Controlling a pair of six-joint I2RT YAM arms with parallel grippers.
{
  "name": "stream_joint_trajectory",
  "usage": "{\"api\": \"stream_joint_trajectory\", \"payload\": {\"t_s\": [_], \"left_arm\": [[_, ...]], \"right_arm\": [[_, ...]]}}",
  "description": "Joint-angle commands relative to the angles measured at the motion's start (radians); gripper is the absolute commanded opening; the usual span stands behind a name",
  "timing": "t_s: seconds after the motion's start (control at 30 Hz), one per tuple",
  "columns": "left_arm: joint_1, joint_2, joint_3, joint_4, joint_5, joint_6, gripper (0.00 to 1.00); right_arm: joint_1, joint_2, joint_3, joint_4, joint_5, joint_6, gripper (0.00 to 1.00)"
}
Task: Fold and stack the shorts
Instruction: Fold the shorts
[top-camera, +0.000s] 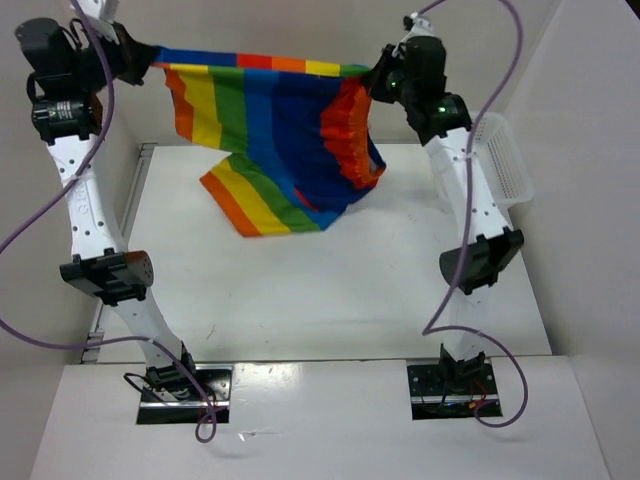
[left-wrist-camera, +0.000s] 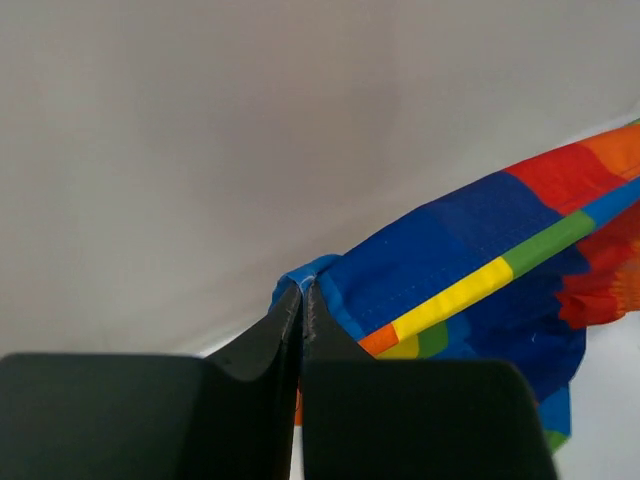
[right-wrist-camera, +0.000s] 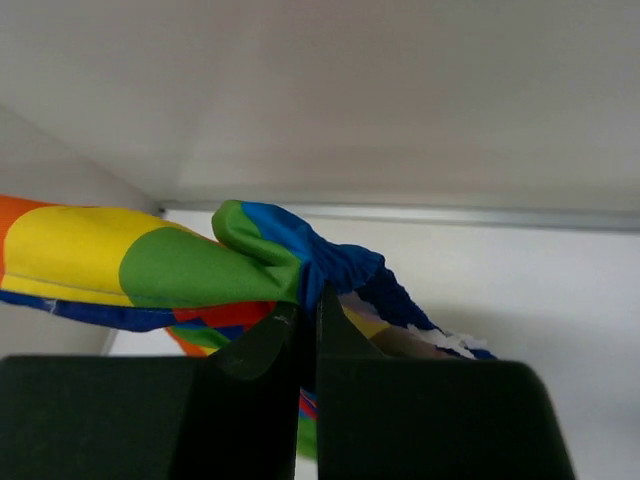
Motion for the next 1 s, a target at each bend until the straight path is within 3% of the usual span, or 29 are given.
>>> {"api": "stream_joint_trajectory", "payload": {"t_s": [0.0,0.1,0.2,0.23,0.47,0.7,0.97], "left_arm": [[0.022,-0.022,0.198,0.041,-0.003,0.026,0.00],[0.031,-0.011,0.347,-0.013,-0.016,0.026,0.00],[0.054,0.085,0.664,-0.093,-0.010,0.026,0.00],[0.074,0.063,0.691,-0.049,0.033,0.026,0.00],[0.143,-0.011,0.702,-0.058,0.072,0.026,0.00],[0.185,-0.060,0.702,-0.056,0.081,0.026,0.00],[0.185,-0.004,0.702,-0.146,0.081,0.026,0.00]], "right_arm": [[-0.022,-0.177,0.071,0.035,-0.002,-0.039,0.00],[0.001,-0.302,0.025,0.035,0.013,-0.048,0.00],[0.011,-0.444,-0.041,0.046,0.014,-0.048,0.00],[0.011,-0.478,-0.058,0.055,0.023,-0.048,0.00],[0.054,-0.726,-0.158,0.009,0.064,-0.048,0.00],[0.077,-0.813,-0.276,-0.063,0.127,0.017,0.00],[0.018,-0.877,-0.578,-0.043,0.150,0.126,0.00]]}}
